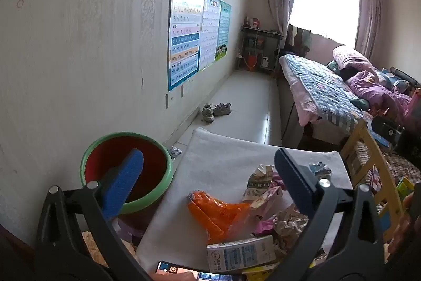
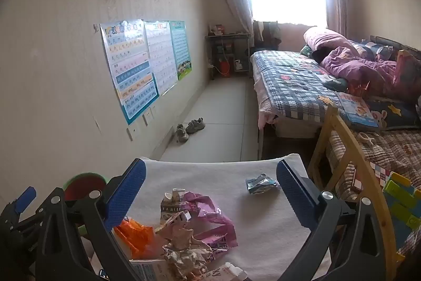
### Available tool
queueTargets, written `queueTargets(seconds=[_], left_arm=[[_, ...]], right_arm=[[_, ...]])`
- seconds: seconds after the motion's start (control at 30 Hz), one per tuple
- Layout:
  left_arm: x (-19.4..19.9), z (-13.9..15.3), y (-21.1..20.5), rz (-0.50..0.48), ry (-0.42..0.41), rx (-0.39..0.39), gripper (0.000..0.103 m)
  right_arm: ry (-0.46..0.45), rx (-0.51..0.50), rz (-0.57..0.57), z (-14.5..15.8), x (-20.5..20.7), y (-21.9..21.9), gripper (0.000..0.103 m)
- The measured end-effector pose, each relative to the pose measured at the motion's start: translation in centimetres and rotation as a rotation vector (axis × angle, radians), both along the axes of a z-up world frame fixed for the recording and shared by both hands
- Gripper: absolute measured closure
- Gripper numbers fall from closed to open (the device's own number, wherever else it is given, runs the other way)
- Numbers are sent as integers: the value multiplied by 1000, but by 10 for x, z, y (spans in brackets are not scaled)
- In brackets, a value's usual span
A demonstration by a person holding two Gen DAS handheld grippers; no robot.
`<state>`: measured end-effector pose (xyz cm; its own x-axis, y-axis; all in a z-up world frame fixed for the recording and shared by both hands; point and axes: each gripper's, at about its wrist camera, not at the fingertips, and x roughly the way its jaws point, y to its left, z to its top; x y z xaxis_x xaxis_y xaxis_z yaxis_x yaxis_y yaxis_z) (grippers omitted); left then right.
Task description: Collect trash
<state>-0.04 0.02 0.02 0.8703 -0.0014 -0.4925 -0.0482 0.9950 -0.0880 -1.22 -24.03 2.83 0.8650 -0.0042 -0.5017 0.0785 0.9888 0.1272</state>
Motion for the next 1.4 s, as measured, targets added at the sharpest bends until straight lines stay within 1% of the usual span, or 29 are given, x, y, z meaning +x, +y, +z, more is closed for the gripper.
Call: queueTargets(seconds=[0.27, 0.3, 0.5, 0.53, 1.4], left_arm=[[0, -1, 6, 4, 16, 2, 5], [1, 1, 5, 7, 19, 6, 5], [2, 0, 9, 9, 32, 0, 5], [3, -1, 3, 11, 31, 4, 5], [-1, -4, 1, 7, 30, 17, 5]], right_arm=[[-3, -5, 0, -2, -2, 3, 7], [0, -8, 4, 0, -2, 13, 7], [-1, -11, 9, 1, -4, 12, 7], [-1, -10, 12, -1, -3, 9, 7], [8, -19, 24, -4, -2, 9, 7]])
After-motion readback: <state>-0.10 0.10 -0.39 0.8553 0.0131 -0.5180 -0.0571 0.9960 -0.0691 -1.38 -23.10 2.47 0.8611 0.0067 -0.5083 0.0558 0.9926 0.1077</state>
